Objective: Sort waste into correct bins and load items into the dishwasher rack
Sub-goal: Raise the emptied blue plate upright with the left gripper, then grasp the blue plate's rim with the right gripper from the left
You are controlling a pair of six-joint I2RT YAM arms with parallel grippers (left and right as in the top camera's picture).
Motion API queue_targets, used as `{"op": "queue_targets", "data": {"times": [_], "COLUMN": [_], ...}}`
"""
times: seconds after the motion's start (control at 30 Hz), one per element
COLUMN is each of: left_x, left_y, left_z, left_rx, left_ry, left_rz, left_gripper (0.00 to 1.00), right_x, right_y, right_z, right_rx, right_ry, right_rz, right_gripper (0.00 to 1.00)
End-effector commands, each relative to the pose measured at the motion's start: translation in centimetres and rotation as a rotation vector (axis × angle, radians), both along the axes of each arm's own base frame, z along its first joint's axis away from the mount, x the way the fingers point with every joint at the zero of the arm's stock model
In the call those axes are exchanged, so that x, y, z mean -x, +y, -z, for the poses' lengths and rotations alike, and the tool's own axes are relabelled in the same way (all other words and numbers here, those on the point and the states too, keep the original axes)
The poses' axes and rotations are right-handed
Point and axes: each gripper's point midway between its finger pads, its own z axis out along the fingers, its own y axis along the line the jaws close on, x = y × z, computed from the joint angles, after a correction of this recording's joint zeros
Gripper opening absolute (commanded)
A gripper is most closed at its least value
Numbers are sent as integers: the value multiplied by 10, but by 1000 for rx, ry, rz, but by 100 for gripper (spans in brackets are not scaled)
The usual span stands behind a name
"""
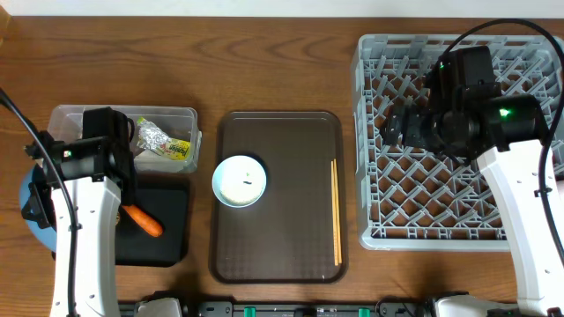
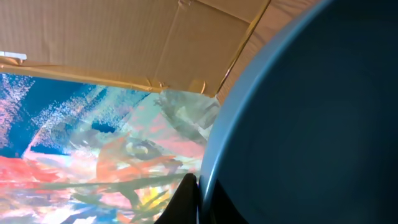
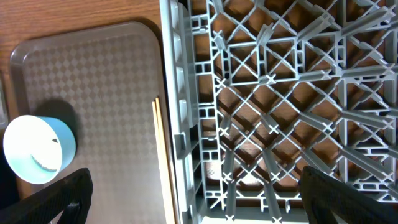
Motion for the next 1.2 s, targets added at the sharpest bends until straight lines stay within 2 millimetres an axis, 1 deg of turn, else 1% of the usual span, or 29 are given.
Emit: {"op": "queue_targets", "data": {"times": [0.0,0.37,0.4,0.5,0.57,0.63,0.67,0.8,0.83,0.9,0.97,1.03,1.1,1.17], "left_x": [0,-1,-1,-4,-11,-17,-22,-41,-46,-53,-61,-72,-81,-87], "left_y": [2,1,0,-10,-22,-31,-36,-68,-79,-96,-117,-149,-176,-190], "left_z": [-11,-9,-6,7,13,5,-3,-37,-49,-64,-73,-76,-80,-83], "left_rx": [-31,-13,7,116,223,272,295,425,460,520,611,750,864,916], "left_ry": [-28,-37,-42,-85,-135,-183,-224,-386,-432,-503,-565,-618,-647,-659], "left_rz": [-6,-6,-4,2,37,83,108,266,317,391,470,574,663,712], "left_gripper": [6,6,6,6,6,6,6,6,6,6,6,6,6,7], "right_x": [1,1,1,1,1,2,3,1,0,-2,-2,0,4,7], "right_y": [0,0,0,0,0,3,7,27,35,54,73,94,112,122], "right_z": [0,0,0,0,0,0,-1,-7,-10,-20,-32,-47,-59,-62], "right_rx": [16,17,16,16,13,-4,-24,-134,-175,-281,-391,-497,-561,-571], "right_ry": [-5,-4,-4,-3,-2,2,5,-8,-16,-36,-57,-89,-117,-125], "right_rz": [-12,-12,-12,-12,-14,-20,-29,-75,-93,-144,-203,-296,-381,-416], "right_gripper": [99,99,99,99,99,99,99,99,99,99,99,99,99,98]}}
